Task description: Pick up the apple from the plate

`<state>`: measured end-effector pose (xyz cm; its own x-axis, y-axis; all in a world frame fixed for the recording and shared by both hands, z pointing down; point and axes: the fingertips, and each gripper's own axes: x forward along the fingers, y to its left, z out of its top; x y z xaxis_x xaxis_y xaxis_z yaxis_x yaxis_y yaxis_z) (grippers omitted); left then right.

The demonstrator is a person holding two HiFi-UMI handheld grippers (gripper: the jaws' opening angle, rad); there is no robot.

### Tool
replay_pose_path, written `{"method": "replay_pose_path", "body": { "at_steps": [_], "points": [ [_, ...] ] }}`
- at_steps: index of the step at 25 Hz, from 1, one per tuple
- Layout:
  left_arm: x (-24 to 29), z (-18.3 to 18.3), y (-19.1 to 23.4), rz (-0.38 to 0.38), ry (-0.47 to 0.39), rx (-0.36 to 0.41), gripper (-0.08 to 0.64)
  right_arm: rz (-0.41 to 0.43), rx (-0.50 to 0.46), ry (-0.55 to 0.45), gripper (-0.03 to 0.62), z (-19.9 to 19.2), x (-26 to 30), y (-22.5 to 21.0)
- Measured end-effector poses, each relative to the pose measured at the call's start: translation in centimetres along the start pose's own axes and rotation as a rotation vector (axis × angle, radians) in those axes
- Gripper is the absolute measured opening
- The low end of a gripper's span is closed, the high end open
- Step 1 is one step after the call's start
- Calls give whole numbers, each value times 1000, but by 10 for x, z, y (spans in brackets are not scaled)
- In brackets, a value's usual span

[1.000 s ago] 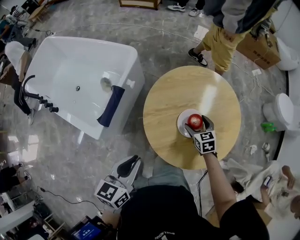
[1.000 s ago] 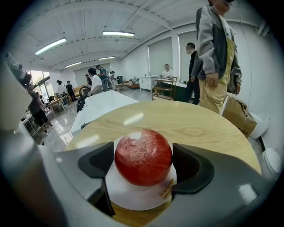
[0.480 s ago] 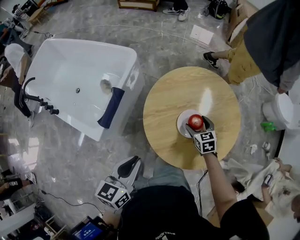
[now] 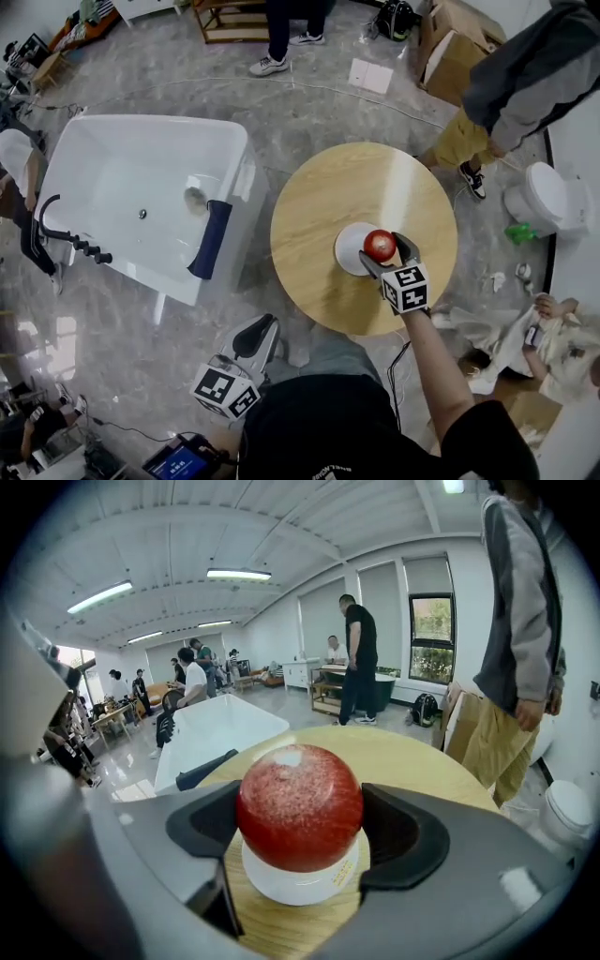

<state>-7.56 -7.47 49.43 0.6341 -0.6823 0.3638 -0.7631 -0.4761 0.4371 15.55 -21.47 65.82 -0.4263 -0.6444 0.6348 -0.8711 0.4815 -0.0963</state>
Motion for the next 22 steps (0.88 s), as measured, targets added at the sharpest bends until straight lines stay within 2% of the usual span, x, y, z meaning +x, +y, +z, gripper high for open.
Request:
{"method": "replay_pose_path", "body": {
  "at_steps": [13,22],
  "points": [
    [18,31,-32,-209,23,85,48,-77,95,-214,396,73,-100,19],
    [45,41,-70,-384,67,158,46,-147,163,-350,397,92,-179,35]
  ]
}}
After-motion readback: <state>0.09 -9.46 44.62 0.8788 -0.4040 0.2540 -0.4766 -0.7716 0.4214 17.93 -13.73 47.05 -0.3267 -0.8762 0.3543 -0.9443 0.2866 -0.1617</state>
